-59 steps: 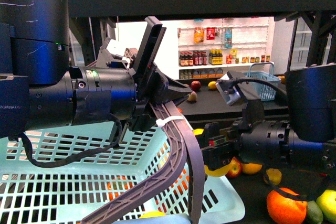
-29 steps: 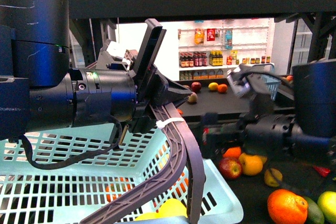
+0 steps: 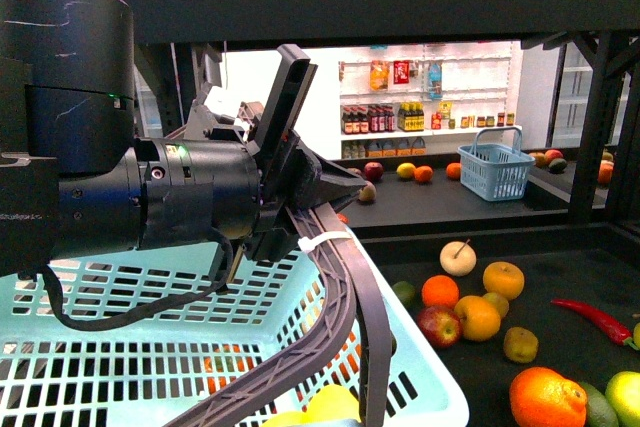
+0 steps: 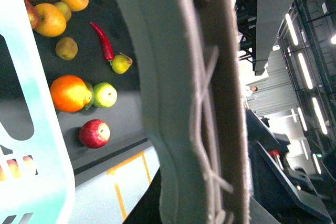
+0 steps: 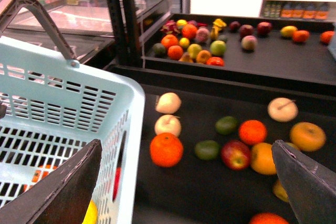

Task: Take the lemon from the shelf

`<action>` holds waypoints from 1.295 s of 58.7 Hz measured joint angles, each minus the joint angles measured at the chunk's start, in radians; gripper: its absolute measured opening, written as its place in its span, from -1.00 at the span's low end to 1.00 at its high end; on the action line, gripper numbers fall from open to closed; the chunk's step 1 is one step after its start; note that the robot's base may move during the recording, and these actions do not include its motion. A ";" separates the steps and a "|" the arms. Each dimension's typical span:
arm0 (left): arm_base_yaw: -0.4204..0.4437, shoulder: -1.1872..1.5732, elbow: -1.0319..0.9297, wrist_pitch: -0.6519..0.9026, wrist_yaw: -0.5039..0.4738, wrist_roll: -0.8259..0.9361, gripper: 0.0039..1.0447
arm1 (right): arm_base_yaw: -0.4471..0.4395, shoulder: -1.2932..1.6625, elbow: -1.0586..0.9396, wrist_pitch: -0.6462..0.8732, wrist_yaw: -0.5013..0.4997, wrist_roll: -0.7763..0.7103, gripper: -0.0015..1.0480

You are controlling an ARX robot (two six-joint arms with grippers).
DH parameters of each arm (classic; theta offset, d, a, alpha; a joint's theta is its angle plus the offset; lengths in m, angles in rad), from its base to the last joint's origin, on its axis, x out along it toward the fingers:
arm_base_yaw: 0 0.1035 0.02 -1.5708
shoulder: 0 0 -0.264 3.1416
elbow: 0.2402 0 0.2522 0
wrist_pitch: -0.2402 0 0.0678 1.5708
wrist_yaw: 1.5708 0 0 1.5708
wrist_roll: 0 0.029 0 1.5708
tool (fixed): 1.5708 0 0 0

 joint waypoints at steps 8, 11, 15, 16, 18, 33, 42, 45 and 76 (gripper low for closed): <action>0.000 0.000 0.000 0.000 0.000 0.000 -0.88 | -0.011 -0.245 -0.154 -0.072 0.120 0.008 0.36; 0.000 0.000 0.000 0.000 0.000 -0.001 -0.88 | -0.004 -0.301 -0.188 -0.072 0.130 0.009 0.19; 0.000 0.000 0.000 0.000 -0.001 0.001 -0.88 | 0.009 -0.342 -0.208 -0.071 0.140 0.009 -0.01; 0.000 0.000 0.000 0.000 -0.001 0.001 -0.88 | 0.011 -0.350 -0.216 -0.071 0.143 0.009 -0.07; 0.000 0.000 0.000 0.000 0.001 0.000 -0.88 | 0.018 -0.361 -0.230 -0.071 0.148 0.009 -0.17; 0.000 0.000 0.000 0.000 0.003 0.000 -0.88 | 0.106 -0.455 -0.318 -0.097 0.236 0.010 -0.96; 0.000 0.000 0.000 0.000 -0.001 -0.001 -0.88 | 0.106 -0.526 -0.349 -0.124 0.236 0.012 -0.95; 0.000 0.000 0.000 0.000 -0.001 0.001 -0.88 | 0.106 -0.541 -0.354 -0.135 0.236 0.012 -0.95; 0.000 0.000 0.000 0.000 0.000 0.000 -0.88 | 0.107 -0.724 -0.423 -0.235 0.237 0.013 -0.95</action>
